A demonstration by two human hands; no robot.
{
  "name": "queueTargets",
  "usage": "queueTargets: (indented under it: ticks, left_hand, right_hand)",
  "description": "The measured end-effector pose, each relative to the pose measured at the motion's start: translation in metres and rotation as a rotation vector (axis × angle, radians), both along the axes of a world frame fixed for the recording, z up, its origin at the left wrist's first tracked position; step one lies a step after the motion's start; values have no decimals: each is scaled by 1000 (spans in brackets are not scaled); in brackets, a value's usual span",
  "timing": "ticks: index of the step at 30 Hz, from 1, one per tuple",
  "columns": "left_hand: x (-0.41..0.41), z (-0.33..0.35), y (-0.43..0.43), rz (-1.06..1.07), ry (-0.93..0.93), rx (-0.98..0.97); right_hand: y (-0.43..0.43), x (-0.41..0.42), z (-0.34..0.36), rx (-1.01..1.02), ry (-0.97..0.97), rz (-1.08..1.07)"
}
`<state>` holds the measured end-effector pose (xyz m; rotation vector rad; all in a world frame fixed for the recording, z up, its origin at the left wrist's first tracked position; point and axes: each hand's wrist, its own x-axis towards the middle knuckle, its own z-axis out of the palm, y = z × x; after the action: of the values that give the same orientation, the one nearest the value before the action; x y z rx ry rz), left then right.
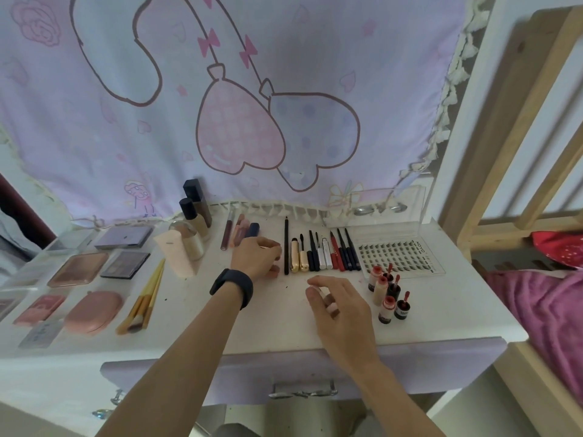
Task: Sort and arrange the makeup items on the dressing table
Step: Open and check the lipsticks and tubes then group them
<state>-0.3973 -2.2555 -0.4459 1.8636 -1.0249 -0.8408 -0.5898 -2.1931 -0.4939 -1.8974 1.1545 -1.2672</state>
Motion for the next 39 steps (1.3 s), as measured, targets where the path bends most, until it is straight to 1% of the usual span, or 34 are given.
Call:
queueTargets:
  ticks: [2, 4, 7, 9, 11, 15, 17, 20, 22, 25, 27, 29, 31, 34, 39]
  left_hand:
    - [-1, 5, 20, -29, -32, -41]
    - [-2, 9, 43, -118, -23, -66]
    - [-5, 16, 73, -330, 77, -8]
    - [-7, 19, 86, -448, 64, 46]
    - [-8, 23, 92, -492, 21, 38]
    - [-5, 27, 96, -445, -28, -13]
    - [-3, 26, 94, -428, -90, -30]
    - [0, 26, 85, -397, -124, -18]
    - [3, 22, 75, -305, -140, -2]
    - [8, 14, 56, -72, -240, 12]
    - [8, 11, 44, -16, -317, 78]
    - [8, 10, 30, -7, -333, 148]
    - [7, 12, 19, -27, -298, 188]
    - [2, 12, 9, -53, -270, 198]
    - [1, 7, 0, -13, -291, 185]
  right_hand:
    - [1, 1, 2, -10, -29, 6]
    - [2, 1, 6, 4, -81, 12]
    - [3, 4, 17, 107, -218, 55]
    - [3, 7, 25, 200, -303, 106]
    - [3, 10, 31, 258, -337, 131]
    - [-2, 13, 35, 270, -267, 110]
    - [-5, 12, 35, 276, -220, 107]
    - [-5, 8, 30, 263, -153, 89]
    - [-5, 6, 23, 234, -100, 40]
    - [-5, 6, 13, 120, 49, -38]
    - [-3, 8, 8, 51, 126, -48]
    - [0, 9, 5, -2, 178, -49]
    - [1, 7, 3, -19, 179, -51]
    - [0, 5, 3, -15, 163, -41]
    - [1, 7, 2, -19, 184, -28]
